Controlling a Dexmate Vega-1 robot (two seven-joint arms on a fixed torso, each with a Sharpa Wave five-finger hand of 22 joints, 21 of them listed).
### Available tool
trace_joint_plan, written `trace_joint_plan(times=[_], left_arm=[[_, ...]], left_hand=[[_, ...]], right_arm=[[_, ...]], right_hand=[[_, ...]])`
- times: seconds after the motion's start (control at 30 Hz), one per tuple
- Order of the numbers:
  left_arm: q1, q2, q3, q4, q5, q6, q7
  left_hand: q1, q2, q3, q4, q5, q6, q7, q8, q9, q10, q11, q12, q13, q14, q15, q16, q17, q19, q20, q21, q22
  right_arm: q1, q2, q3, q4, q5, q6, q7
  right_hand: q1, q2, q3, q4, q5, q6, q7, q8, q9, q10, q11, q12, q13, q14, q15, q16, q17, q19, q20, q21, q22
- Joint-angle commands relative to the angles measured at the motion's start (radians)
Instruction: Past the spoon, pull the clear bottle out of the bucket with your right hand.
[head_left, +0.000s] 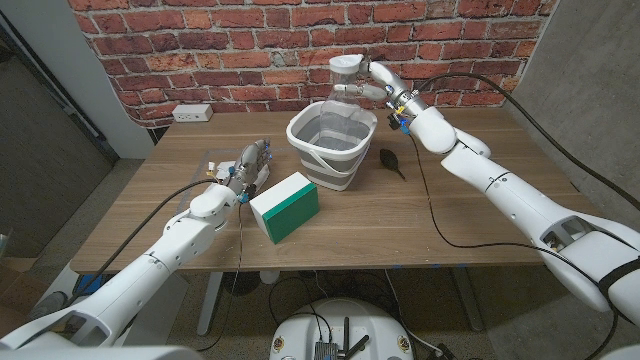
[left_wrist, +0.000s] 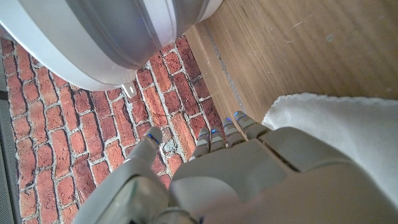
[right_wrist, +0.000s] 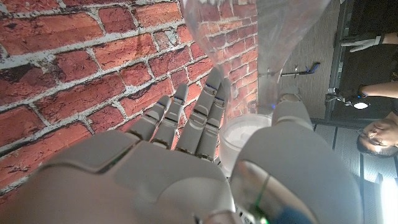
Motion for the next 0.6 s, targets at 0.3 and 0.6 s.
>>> trace_joint_plan(times=[0.3, 0.6], left_arm=[[0.022, -0.003, -0.026, 0.003, 0.032, -0.080, 0.028], [0.031, -0.010, -0.037, 0.019, 0.050, -0.143, 0.027]], left_hand=[[0.002, 0.062, 0.005, -0.008, 0.001, 0.009, -0.002, 0.004, 0.002, 0.006, 0.003, 0.004, 0.004, -0.001, -0.005, -0.004, 0.002, 0.015, -0.029, 0.011, 0.002], [0.006, 0.062, 0.007, -0.014, 0.001, 0.021, -0.004, 0.007, 0.002, 0.014, -0.004, 0.006, 0.004, 0.006, -0.012, -0.002, 0.002, 0.026, -0.035, 0.013, 0.002]], right_arm=[[-0.011, -0.007, 0.036, -0.076, 0.043, -0.068, 0.013], [-0.031, -0.023, 0.057, -0.139, 0.052, -0.121, 0.005]], right_hand=[[0.014, 0.033, 0.001, 0.008, -0.007, 0.013, 0.005, 0.012, 0.002, 0.070, -0.058, -0.003, 0.007, 0.019, -0.151, 0.010, 0.002, 0.021, -0.001, 0.001, 0.004], [0.014, 0.034, -0.001, 0.006, -0.010, 0.013, 0.007, 0.014, 0.002, 0.076, -0.058, -0.005, 0.011, 0.025, -0.149, 0.014, 0.002, 0.026, 0.001, 0.001, 0.004]])
